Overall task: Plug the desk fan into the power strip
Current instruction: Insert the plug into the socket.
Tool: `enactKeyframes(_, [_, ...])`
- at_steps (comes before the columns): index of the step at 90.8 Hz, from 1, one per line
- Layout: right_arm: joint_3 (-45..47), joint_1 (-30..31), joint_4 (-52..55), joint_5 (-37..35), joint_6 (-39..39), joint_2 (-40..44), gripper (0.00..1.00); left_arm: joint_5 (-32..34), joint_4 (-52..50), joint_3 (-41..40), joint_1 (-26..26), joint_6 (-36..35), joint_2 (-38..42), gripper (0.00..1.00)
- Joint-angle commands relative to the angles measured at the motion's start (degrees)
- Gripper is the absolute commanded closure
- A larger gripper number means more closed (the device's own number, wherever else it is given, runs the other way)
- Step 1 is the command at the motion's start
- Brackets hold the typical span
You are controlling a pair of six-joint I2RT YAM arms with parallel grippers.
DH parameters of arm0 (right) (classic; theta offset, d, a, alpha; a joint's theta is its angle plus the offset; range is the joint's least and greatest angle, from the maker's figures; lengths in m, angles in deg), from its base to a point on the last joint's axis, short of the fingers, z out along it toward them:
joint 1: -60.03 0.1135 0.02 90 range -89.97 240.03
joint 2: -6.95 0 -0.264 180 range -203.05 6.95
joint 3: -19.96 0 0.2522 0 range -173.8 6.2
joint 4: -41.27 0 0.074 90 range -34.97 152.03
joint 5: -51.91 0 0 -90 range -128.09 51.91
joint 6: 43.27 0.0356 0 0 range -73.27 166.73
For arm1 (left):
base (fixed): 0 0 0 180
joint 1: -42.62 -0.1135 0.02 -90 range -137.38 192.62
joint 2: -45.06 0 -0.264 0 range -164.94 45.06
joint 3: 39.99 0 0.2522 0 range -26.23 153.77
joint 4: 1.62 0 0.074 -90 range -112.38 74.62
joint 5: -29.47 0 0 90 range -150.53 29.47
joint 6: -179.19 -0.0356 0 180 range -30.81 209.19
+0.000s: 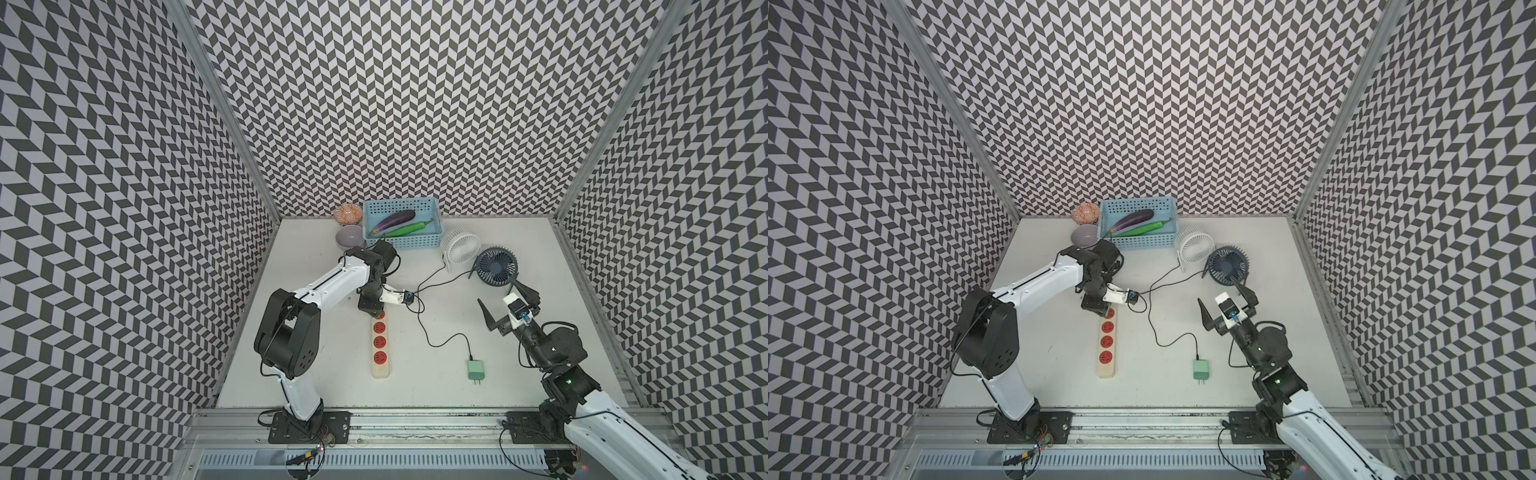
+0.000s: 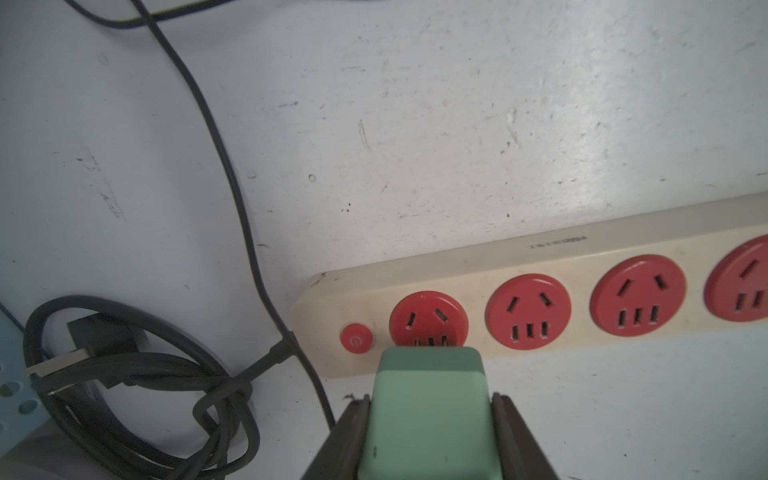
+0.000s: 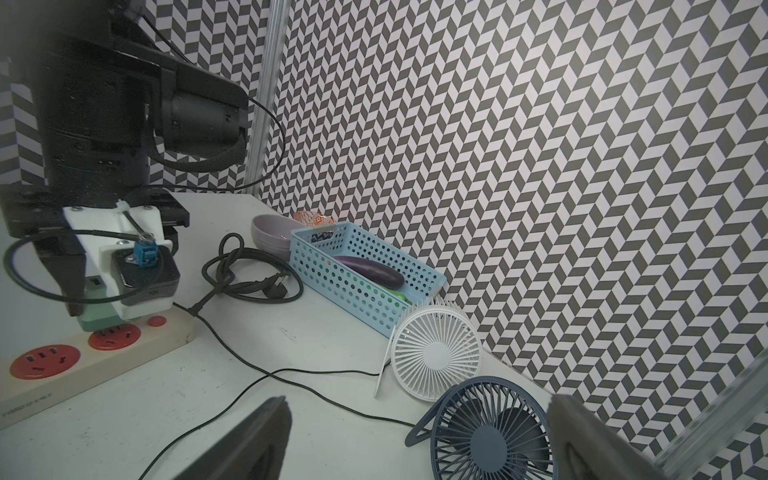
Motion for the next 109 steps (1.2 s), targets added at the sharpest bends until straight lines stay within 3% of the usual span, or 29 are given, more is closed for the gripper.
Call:
enactKeyframes(1, [0.5, -0.6, -3.7, 0.2, -0.4, 0.5, 0.0, -3.7, 3.0, -0.6, 1.2, -3.0, -2.9, 1.0])
enactKeyframes(40, [0.5, -0.5, -3.1, -0.7, -0.4, 1.0, 0.0, -3.0, 1.9, 3.3, 1.3, 1.2, -11.0, 1.0])
enactKeyframes(77, [0.6, -0.5, -3.3, -0.4, -1.0, 1.8, 0.0, -2.0, 9.4, -8.8, 5.0, 0.9, -1.0, 1.0])
enactKeyframes(109, [0.7, -0.5, -2.4, -1.7, -1.3, 2.2, 0.01, -2.3, 5.6, 0.3, 0.5, 0.4, -8.8, 1.0])
